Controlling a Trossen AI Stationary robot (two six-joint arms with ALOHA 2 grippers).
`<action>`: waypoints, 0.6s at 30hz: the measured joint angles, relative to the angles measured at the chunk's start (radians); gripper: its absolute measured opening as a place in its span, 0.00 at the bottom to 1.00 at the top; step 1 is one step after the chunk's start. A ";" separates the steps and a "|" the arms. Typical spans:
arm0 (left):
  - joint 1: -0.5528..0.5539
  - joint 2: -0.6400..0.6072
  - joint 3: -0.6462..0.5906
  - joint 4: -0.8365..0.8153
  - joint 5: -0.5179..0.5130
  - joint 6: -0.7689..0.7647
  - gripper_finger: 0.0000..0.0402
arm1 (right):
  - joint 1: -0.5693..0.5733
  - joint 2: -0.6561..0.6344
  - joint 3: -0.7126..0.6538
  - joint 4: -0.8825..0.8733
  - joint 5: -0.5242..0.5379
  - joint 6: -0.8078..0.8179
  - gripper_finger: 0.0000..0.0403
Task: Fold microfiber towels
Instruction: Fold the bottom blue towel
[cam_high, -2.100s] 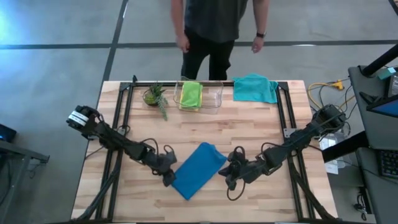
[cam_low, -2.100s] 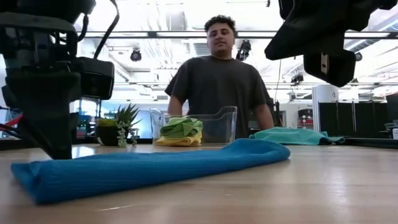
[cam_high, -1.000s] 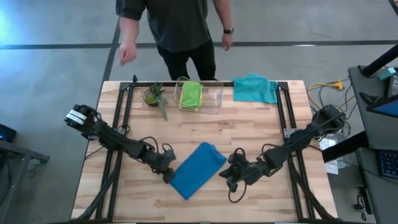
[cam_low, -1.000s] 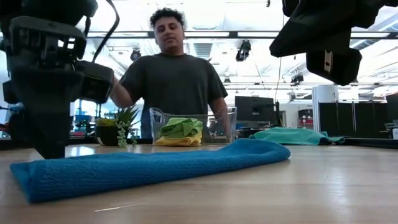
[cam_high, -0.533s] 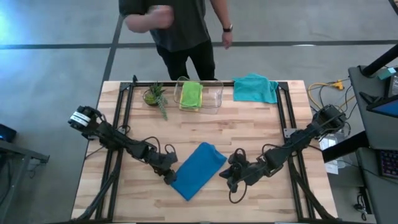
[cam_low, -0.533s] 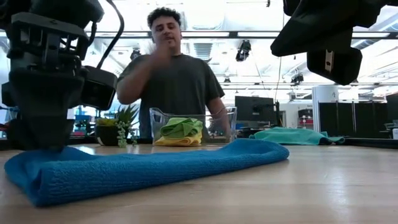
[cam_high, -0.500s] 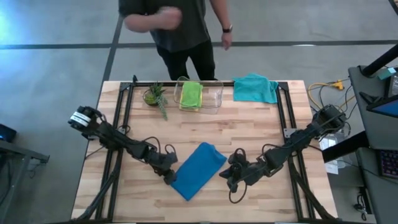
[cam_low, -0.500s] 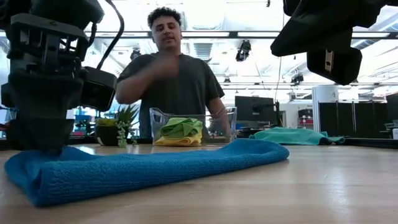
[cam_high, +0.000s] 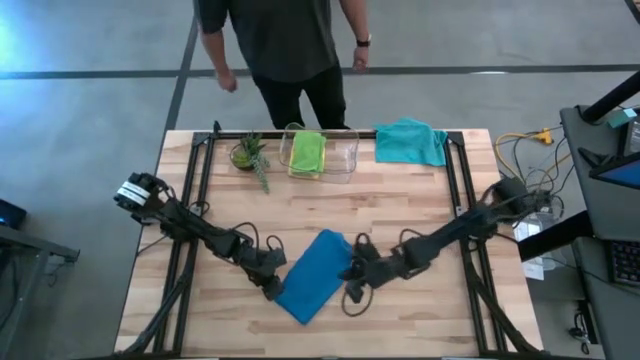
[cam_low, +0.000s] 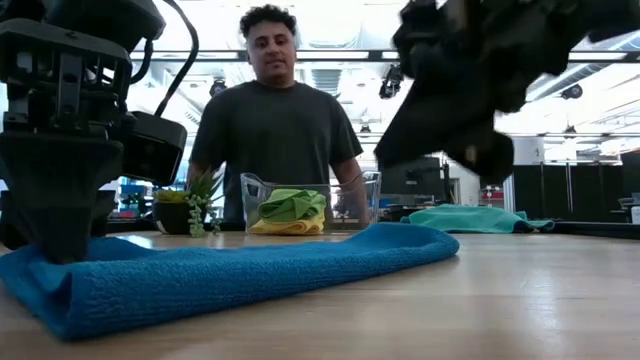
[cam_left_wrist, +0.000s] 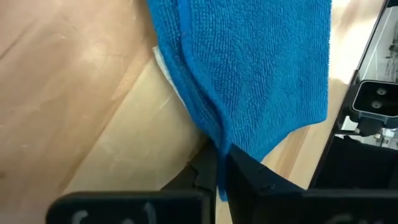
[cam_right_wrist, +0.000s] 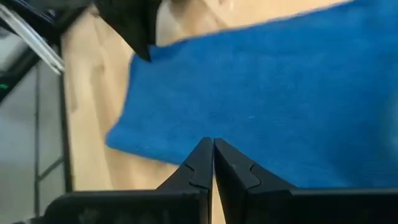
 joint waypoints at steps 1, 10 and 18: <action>0.000 0.000 0.001 0.001 0.000 -0.001 0.01 | -0.006 0.030 0.020 -0.004 -0.004 -0.001 0.02; 0.000 -0.003 0.002 0.153 -0.014 -0.030 0.00 | -0.010 0.297 0.300 -0.273 -0.031 0.010 0.02; 0.003 -0.035 0.003 0.315 -0.095 -0.055 0.00 | -0.011 0.346 0.409 -0.382 -0.036 -0.027 0.02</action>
